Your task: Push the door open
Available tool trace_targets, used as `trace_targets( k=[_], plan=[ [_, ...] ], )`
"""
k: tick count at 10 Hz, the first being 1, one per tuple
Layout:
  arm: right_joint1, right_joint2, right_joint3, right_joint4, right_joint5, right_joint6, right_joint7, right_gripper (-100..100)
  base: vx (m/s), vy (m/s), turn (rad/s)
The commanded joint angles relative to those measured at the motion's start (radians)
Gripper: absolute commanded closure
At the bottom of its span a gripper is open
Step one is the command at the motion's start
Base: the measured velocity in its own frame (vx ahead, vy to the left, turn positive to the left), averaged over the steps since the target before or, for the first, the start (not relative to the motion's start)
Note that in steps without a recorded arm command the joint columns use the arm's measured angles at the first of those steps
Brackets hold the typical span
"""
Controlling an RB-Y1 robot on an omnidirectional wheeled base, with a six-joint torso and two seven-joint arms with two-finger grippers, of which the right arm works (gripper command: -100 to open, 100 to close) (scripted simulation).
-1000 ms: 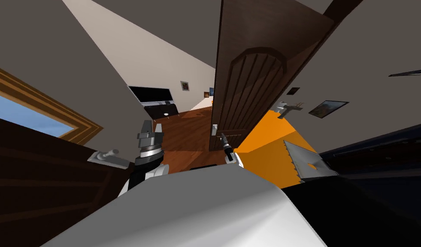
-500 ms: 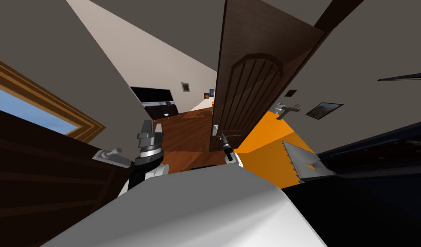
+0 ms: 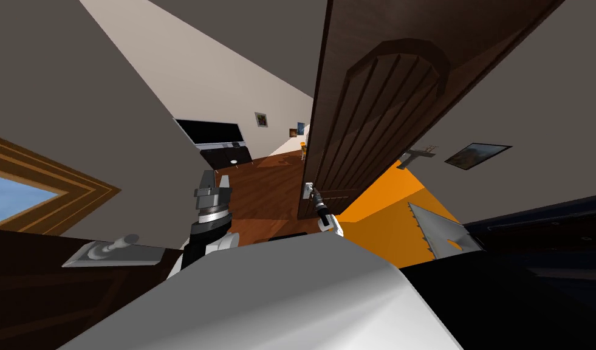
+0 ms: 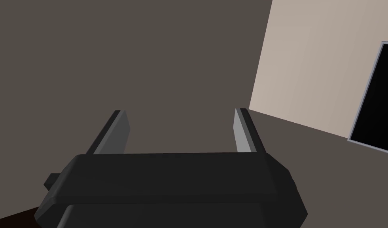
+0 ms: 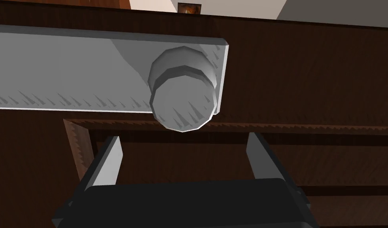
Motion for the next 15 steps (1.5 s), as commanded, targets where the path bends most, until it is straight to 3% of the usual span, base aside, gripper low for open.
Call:
trace_targets(
  k=[1,2,3,4,9,10,15],
  plan=[
    [-0.013,0.025,-0.004,0.013,-0.009,-0.001,0.013,-100,0.197,0.033,0.009],
    [-0.019,0.046,-0.006,0.019,-0.013,-0.001,0.019,-100,0.208,0.032,0.007],
    [-0.016,0.036,-0.006,0.017,-0.010,-0.003,0.017,-100,0.094,0.015,0.004],
    [-0.016,0.036,-0.006,0.017,-0.010,-0.003,0.017,100,-0.013,-0.002,-0.005],
    [-0.016,0.036,-0.006,0.017,-0.010,-0.003,0.017,100,-0.019,-0.002,0.002],
    [-0.023,0.010,-0.022,0.025,-0.021,0.006,0.028,100,0.101,0.075,-0.049],
    [-0.047,-0.012,-0.067,0.039,-0.055,0.026,0.054,100,0.168,0.099,-0.076]
  ],
)
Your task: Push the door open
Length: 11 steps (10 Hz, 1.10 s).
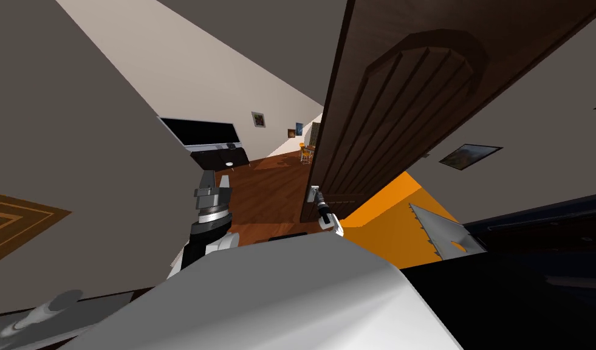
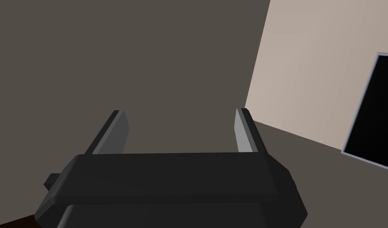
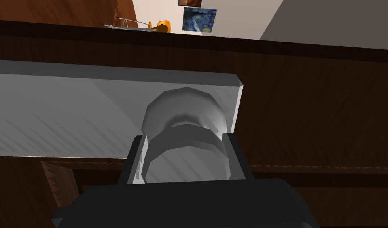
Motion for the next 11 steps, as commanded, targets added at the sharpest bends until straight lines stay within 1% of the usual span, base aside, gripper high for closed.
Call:
trace_targets(
  k=[1,3,4,5,6,7,8,11],
  plan=[
    [-0.006,-0.011,-0.019,-0.016,-0.014,0.021,0.001,100,0.225,0.124,-0.100],
    [-0.018,0.004,-0.040,-0.009,-0.030,0.031,0.013,100,0.200,0.096,-0.077],
    [-0.025,0.021,-0.053,-0.005,-0.040,0.037,0.020,100,0.174,0.101,-0.110],
    [-0.029,0.032,-0.060,-0.003,-0.045,0.040,0.024,100,0.153,0.111,-0.089],
    [-0.034,0.052,-0.070,0.000,-0.052,0.044,0.030,100,0.162,0.086,-0.096],
    [-0.030,0.039,-0.066,0.000,-0.047,0.043,0.027,100,0.076,0.029,-0.035],
    [-0.036,0.011,-0.086,0.004,-0.057,0.046,0.036,100,0.137,0.026,-0.044],
    [-0.044,-0.010,-0.112,0.011,-0.071,0.048,0.049,100,0.186,0.090,-0.073]
  ],
)
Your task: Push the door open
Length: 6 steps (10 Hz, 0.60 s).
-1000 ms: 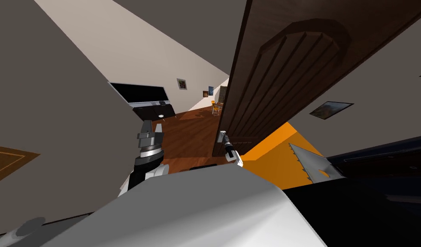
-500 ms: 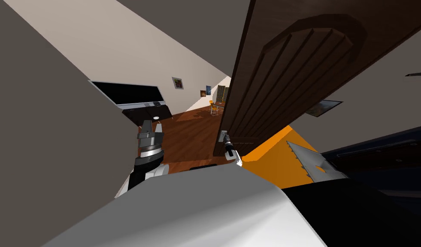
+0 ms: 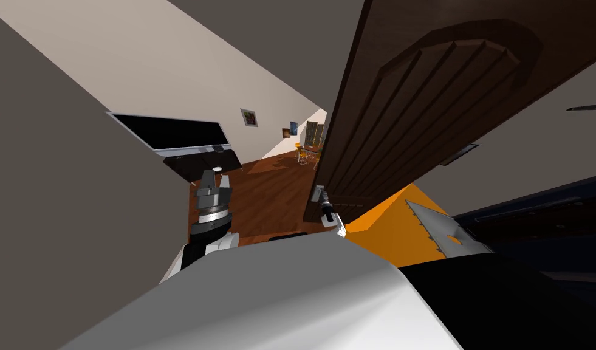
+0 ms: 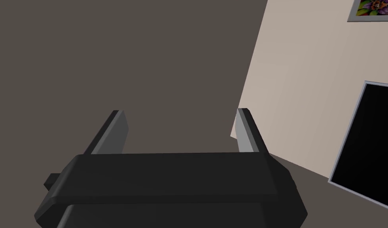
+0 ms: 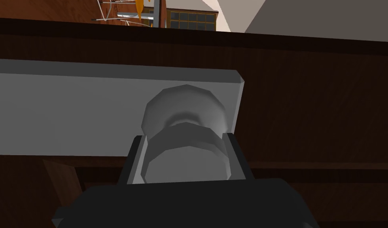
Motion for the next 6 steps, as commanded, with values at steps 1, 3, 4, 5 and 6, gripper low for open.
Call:
trace_targets(
  k=[1,3,4,5,6],
  plan=[
    [-0.012,-0.018,-0.017,-0.012,-0.008,0.015,0.003,100,0.163,0.070,-0.067],
    [-0.019,-0.017,-0.037,-0.006,-0.019,0.017,0.013,100,0.201,0.072,-0.075],
    [-0.022,-0.012,-0.047,-0.004,-0.024,0.018,0.018,100,0.189,0.077,-0.058],
    [-0.027,0.000,-0.061,0.000,-0.031,0.020,0.025,100,0.242,0.079,-0.118],
    [-0.030,0.009,-0.069,0.002,-0.035,0.020,0.029,100,0.230,0.082,-0.102]
  ],
)
